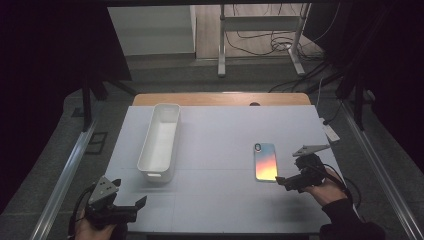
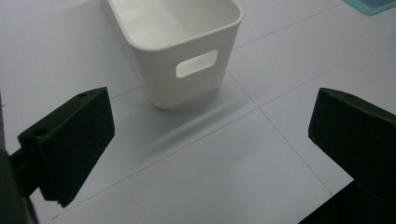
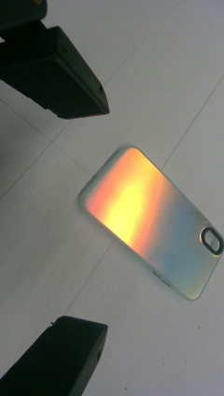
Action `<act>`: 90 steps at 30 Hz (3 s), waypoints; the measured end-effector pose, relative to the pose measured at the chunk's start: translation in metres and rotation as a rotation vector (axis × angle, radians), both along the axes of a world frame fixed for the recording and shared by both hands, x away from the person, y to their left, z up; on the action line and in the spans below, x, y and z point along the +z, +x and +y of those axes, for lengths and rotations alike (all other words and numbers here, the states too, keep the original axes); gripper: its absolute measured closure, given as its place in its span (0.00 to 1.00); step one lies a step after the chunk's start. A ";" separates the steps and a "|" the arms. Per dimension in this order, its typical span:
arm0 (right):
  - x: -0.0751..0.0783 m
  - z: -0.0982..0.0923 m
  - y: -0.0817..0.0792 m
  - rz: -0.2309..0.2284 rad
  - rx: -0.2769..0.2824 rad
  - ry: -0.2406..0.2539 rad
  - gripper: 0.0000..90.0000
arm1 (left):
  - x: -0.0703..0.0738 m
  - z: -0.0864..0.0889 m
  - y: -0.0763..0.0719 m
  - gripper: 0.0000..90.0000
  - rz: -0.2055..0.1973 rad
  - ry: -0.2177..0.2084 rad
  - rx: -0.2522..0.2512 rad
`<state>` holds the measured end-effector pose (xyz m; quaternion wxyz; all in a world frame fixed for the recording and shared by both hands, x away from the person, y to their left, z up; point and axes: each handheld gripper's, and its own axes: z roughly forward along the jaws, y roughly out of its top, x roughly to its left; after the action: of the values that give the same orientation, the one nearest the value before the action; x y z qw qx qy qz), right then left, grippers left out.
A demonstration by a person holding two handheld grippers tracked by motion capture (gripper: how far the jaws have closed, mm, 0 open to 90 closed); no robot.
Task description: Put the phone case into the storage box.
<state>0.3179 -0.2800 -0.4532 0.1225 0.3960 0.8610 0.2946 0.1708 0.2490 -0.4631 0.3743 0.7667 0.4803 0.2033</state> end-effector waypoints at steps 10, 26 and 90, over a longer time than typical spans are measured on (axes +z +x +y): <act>-0.001 0.013 0.014 0.015 0.018 0.005 0.00 | 0.000 0.000 0.000 0.01 0.001 0.003 -0.003; -0.004 0.027 0.026 0.025 0.028 -0.001 0.00 | 0.000 -0.001 0.000 0.01 0.002 0.009 -0.005; -0.030 0.081 0.045 0.122 0.213 -0.108 0.99 | 0.000 -0.004 0.000 0.01 -0.001 0.039 -0.015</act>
<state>0.3627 -0.1986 -0.4828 0.0588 0.3123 0.9187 0.2344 0.1707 0.2448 -0.4635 0.3611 0.7774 0.4703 0.2102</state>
